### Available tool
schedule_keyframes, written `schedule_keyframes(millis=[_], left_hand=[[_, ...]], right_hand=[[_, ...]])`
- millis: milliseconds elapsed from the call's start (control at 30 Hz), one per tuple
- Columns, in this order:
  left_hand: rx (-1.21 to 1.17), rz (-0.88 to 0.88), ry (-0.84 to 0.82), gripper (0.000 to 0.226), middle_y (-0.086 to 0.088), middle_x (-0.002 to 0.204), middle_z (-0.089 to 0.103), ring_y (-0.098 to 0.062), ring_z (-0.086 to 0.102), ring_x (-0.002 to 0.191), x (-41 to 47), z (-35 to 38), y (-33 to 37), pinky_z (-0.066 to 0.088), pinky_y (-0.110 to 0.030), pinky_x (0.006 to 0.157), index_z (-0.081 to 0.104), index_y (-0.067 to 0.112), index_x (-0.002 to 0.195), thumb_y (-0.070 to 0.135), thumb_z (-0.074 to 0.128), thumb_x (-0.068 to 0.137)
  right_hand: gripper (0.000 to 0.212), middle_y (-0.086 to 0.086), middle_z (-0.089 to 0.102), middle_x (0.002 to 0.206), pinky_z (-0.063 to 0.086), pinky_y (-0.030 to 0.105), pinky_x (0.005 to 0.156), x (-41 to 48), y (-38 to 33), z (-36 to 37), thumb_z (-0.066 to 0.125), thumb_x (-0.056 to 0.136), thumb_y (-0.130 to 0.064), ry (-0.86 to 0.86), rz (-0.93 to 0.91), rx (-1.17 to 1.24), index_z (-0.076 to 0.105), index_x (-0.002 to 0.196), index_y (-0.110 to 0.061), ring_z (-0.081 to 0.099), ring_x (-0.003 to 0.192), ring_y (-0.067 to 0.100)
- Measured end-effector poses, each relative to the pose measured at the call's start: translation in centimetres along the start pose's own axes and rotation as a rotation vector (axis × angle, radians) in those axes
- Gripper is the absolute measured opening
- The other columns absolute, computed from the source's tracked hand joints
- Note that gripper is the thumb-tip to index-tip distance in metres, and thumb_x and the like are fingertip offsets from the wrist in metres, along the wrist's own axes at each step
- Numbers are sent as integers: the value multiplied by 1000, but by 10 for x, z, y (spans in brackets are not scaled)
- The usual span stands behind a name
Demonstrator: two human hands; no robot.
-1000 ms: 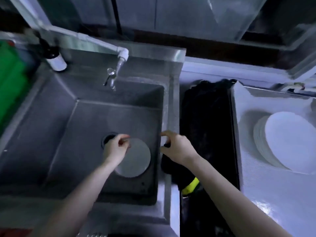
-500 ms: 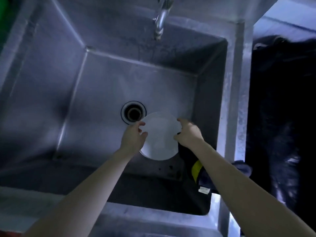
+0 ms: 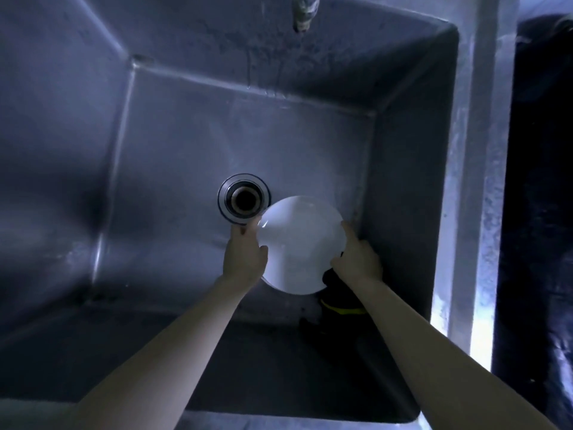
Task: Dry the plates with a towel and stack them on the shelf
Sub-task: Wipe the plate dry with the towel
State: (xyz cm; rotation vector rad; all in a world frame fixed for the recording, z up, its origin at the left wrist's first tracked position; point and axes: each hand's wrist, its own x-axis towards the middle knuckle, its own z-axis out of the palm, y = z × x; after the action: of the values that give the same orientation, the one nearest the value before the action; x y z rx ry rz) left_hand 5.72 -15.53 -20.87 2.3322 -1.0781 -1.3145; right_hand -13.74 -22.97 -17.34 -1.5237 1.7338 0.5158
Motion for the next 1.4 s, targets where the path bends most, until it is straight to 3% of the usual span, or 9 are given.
schedule_keyframes(millis=[133, 600, 700, 867, 933, 1033, 1133, 1233, 1400], left_hand=[[-53, -23, -39, 75, -13, 119, 50, -21, 44, 86, 4, 0, -9, 36, -30, 73, 34, 38, 152, 4, 54, 88], [-357, -67, -70, 59, 4, 109, 63, -26, 61, 108, -9, -36, -9, 51, -38, 80, 53, 18, 135, -10, 54, 83], [-492, -113, -108, 57, 8, 111, 64, -21, 63, 102, -18, -61, 3, 60, -46, 77, 56, 38, 126, -2, 55, 86], [-700, -21, -90, 55, 18, 106, 72, -5, 69, 96, -48, -103, 39, 56, -34, 79, 60, 61, 106, 20, 62, 70], [-827, 39, -77, 52, 19, 113, 72, -3, 69, 102, -65, -112, 53, 55, -30, 78, 61, 58, 111, 21, 64, 76], [-1026, 56, -37, 47, 10, 135, 64, -14, 63, 120, -90, -120, 75, 55, -44, 94, 52, 42, 137, 23, 63, 95], [-1084, 37, 111, 40, 9, 142, 57, -17, 56, 128, -114, -128, 106, 47, -49, 107, 44, 36, 146, 29, 48, 106], [-1098, 103, 216, 35, 7, 135, 63, -16, 61, 121, -138, -137, 138, 52, -39, 96, 50, 31, 142, 28, 41, 108], [-1123, 185, 245, 30, 21, 110, 72, -1, 70, 93, -180, -149, 174, 57, -23, 62, 60, 45, 124, 30, 41, 106]], right_hand=[[61, 17, 51, 121, 52, 52, 89, -2, -3, 5, 51, 88, -26, 21, 52, 91, 24, 140, -42, 56, 104, 41], [74, 6, 54, 115, 53, 39, 81, -21, -7, -13, 62, 79, -15, 36, -41, 285, 31, 138, -48, 57, 99, 30], [75, -4, 60, 108, 48, 31, 74, -34, -8, -24, 68, 77, -13, 89, -137, 354, 37, 139, -42, 57, 95, 21], [70, -25, 65, 85, 42, 18, 67, -71, -20, -70, 74, 74, -20, 142, -197, 454, 46, 130, -52, 60, 84, -2], [64, -33, 64, 79, 44, 19, 68, -91, -27, -93, 74, 75, -16, 151, -255, 515, 52, 116, -60, 59, 80, -11], [64, -19, 70, 82, 53, 25, 75, -118, -32, -128, 75, 77, -11, 152, -311, 621, 55, 96, -69, 65, 84, 0], [52, -6, 71, 96, 56, 33, 85, -148, -33, -161, 77, 79, -18, 159, -327, 631, 61, 113, -54, 66, 95, 14], [40, 0, 71, 106, 53, 41, 93, -175, -24, -196, 77, 80, -22, 249, -297, 578, 68, 118, -31, 66, 102, 21], [13, -2, 73, 91, 38, 20, 72, -238, -23, -267, 68, 87, -23, 657, -406, 400, 77, 94, -19, 64, 92, 15]])
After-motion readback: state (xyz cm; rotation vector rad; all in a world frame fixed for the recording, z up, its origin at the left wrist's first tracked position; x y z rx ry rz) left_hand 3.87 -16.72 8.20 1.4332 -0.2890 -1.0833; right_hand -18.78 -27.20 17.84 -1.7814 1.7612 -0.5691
